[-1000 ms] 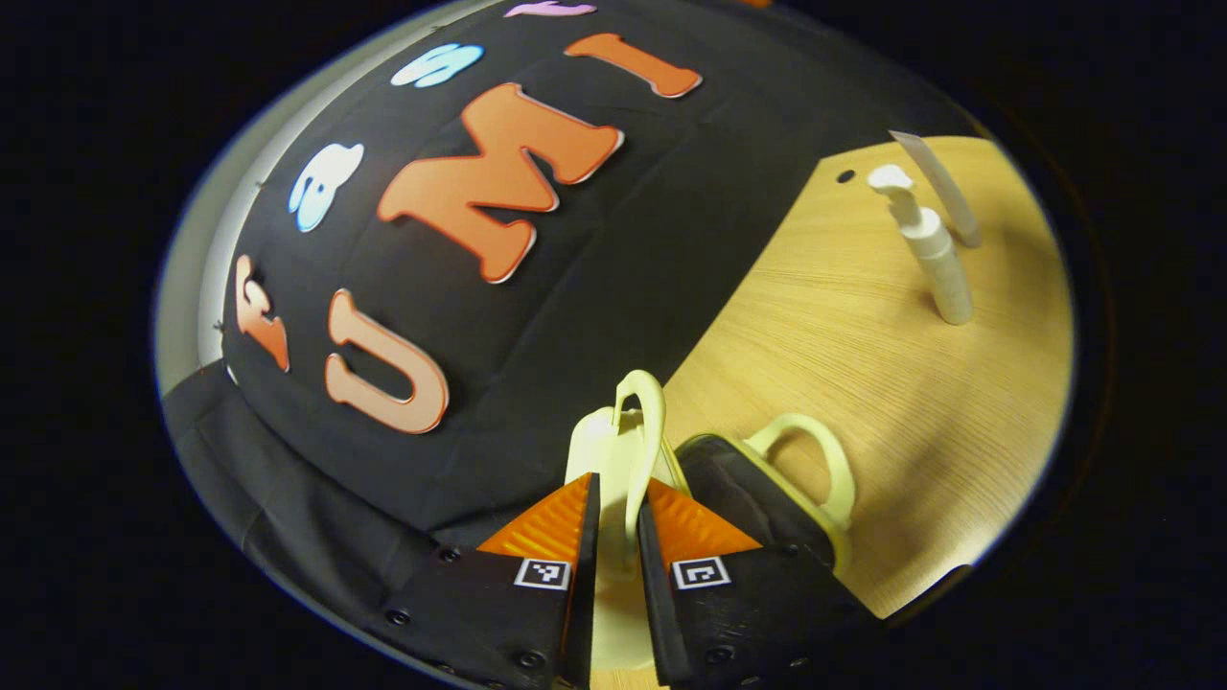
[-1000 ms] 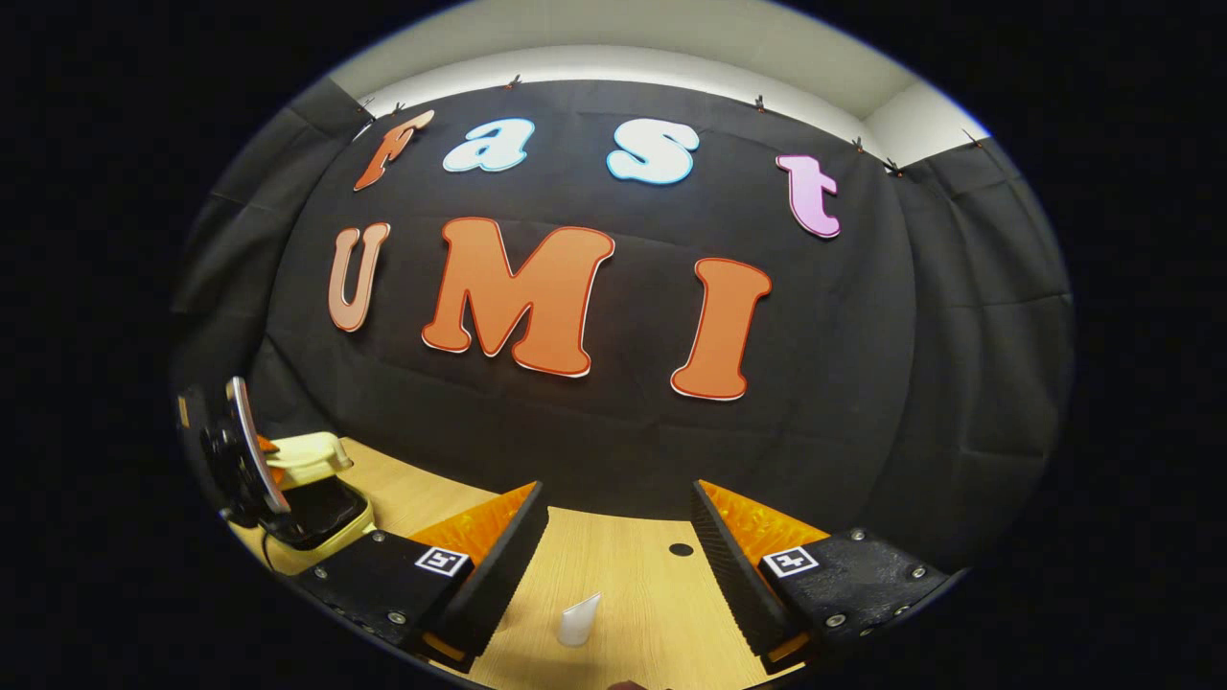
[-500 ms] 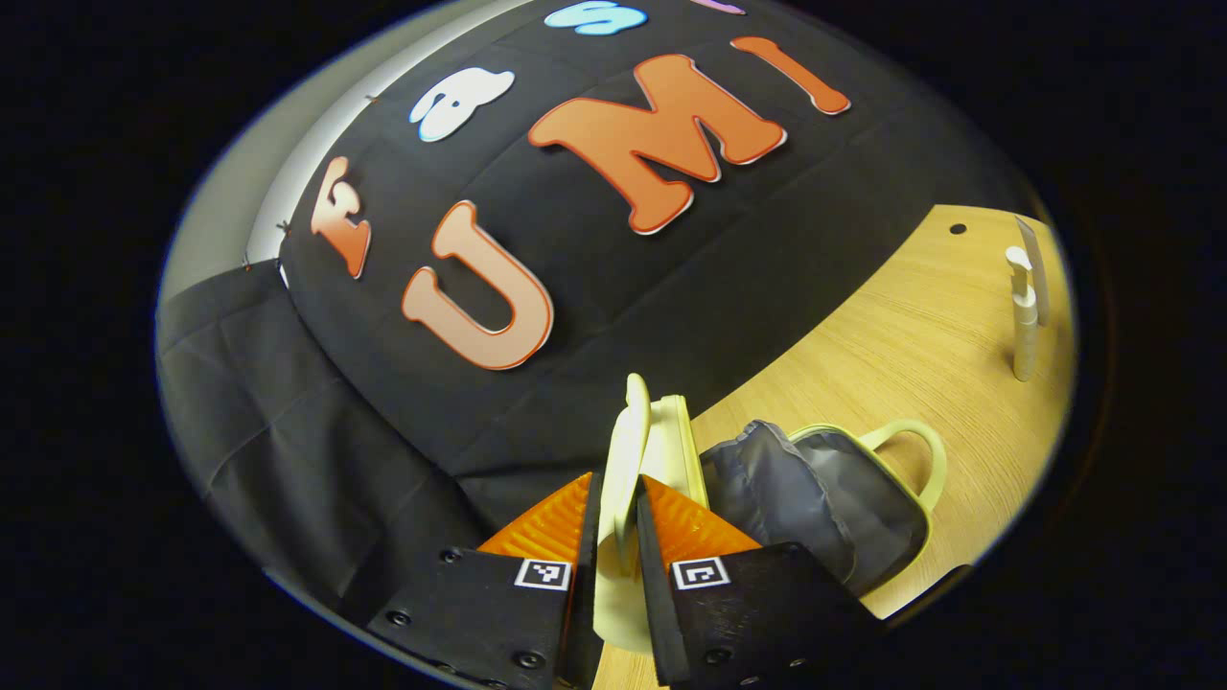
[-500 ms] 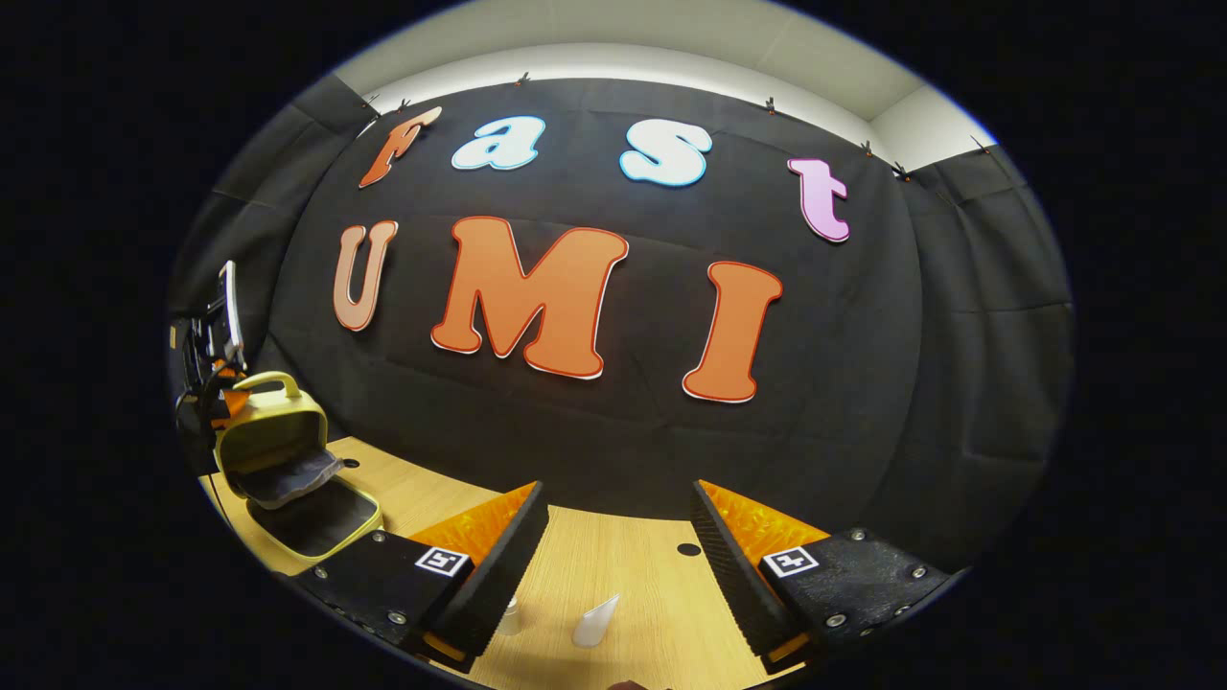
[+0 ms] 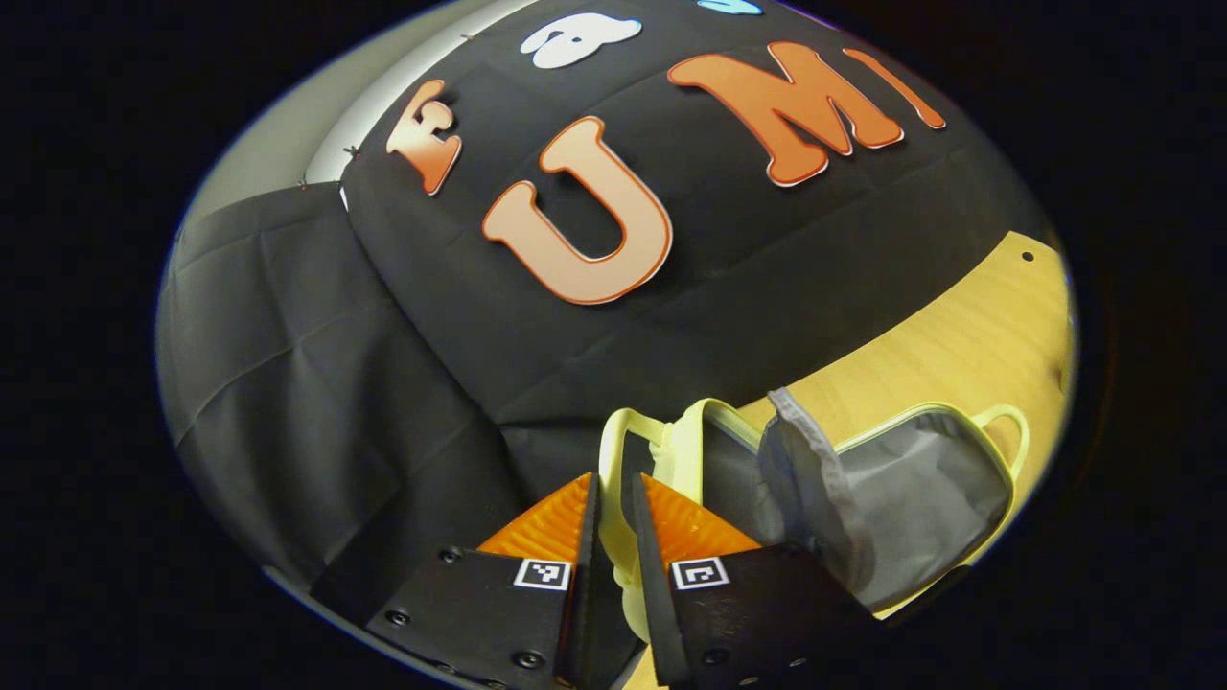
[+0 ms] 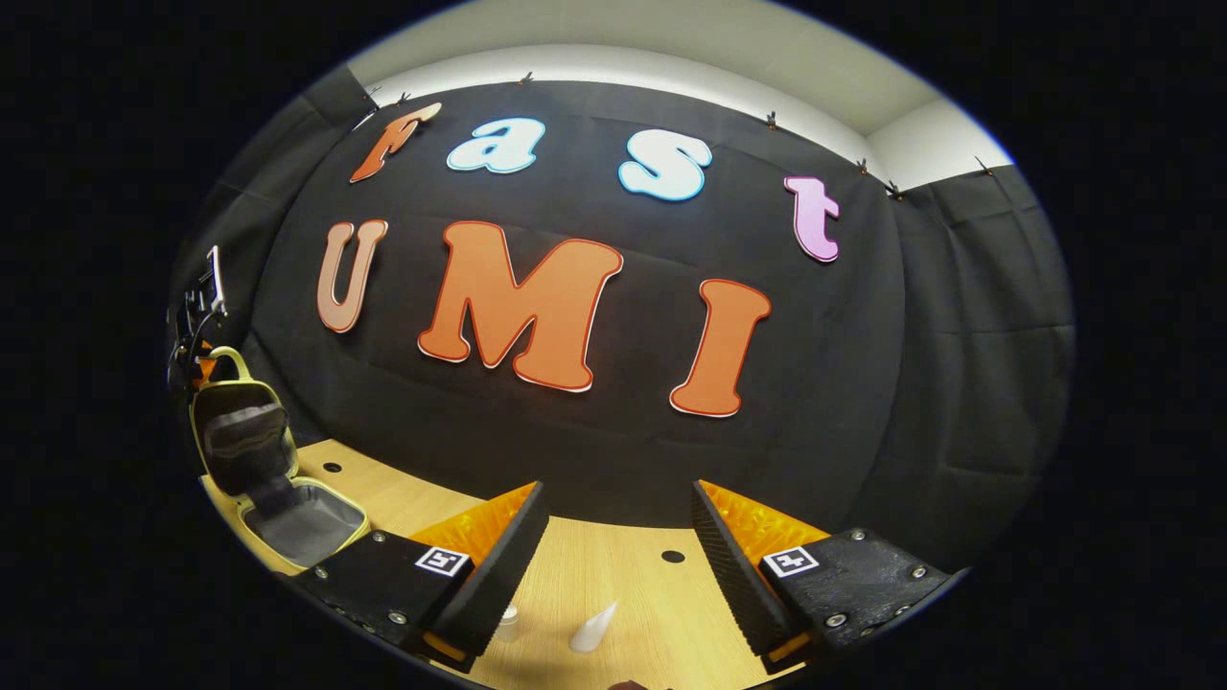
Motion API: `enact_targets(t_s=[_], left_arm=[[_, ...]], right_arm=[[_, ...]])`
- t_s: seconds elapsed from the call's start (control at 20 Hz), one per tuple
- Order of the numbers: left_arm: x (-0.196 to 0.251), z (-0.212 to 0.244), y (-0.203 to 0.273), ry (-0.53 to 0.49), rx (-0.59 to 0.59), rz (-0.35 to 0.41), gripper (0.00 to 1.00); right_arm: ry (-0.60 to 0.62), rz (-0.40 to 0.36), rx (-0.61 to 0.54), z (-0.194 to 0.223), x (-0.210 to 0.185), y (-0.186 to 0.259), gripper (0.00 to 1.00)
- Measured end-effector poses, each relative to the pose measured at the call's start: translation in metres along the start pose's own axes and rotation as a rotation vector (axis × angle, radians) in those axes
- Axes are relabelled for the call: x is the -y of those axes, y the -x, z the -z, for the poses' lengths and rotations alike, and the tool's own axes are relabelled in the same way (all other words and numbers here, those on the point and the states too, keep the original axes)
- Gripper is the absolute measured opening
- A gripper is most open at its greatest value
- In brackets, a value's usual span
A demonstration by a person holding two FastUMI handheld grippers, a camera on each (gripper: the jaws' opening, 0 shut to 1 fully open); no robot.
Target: First open the suitcase, pack the skin care products into it, and then close the suitcase.
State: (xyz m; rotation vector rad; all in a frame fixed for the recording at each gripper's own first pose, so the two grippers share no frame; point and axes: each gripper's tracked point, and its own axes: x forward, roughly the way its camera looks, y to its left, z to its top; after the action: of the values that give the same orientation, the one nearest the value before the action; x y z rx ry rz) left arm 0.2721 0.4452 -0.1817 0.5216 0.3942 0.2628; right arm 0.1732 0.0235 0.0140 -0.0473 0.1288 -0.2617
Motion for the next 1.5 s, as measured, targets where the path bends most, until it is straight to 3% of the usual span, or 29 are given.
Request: enact_targets(t_s=[0.1,0.15,0.2,0.25,0.4,0.65,0.8,0.9,1.05,1.25,1.5], left_arm=[[-0.013,0.035,-0.021,0.007,-0.056,-0.026,0.26],[-0.028,0.056,-0.033,0.013,-0.082,-0.076,0.29],[-0.031,0.078,-0.041,0.015,-0.116,-0.087,0.11],[-0.032,0.101,-0.050,0.024,-0.170,-0.080,0.14],[-0.025,0.157,-0.081,0.046,-0.297,-0.039,0.08],[-0.030,0.139,-0.086,0.174,-0.297,0.009,0.08],[-0.017,0.101,-0.068,0.197,-0.229,0.061,0.45],[-0.009,0.074,-0.052,0.200,-0.158,0.089,0.53],[0.008,0.029,-0.026,0.195,-0.045,0.140,0.79],[0.028,-0.024,-0.003,0.169,0.089,0.203,0.86],[0.066,-0.082,0.048,0.191,0.233,0.297,1.00]], right_arm=[[0.004,0.004,-0.004,-0.002,-0.005,0.000,0.96],[0.008,0.004,-0.006,-0.003,-0.008,0.000,0.96],[0.012,0.007,-0.006,-0.003,-0.010,0.000,0.96],[0.015,0.002,-0.011,-0.002,-0.013,0.001,0.96],[0.042,-0.006,-0.023,-0.001,-0.023,0.001,0.96],[0.059,-0.014,-0.039,0.000,-0.034,0.001,0.95],[0.057,-0.002,-0.054,0.006,-0.033,0.003,0.96],[0.042,0.013,-0.068,0.008,-0.032,0.006,0.96],[0.024,0.052,-0.084,0.011,-0.026,0.013,0.96],[0.023,0.096,-0.105,0.017,-0.020,0.025,0.96],[0.027,0.084,-0.109,0.023,-0.021,0.034,0.96]])
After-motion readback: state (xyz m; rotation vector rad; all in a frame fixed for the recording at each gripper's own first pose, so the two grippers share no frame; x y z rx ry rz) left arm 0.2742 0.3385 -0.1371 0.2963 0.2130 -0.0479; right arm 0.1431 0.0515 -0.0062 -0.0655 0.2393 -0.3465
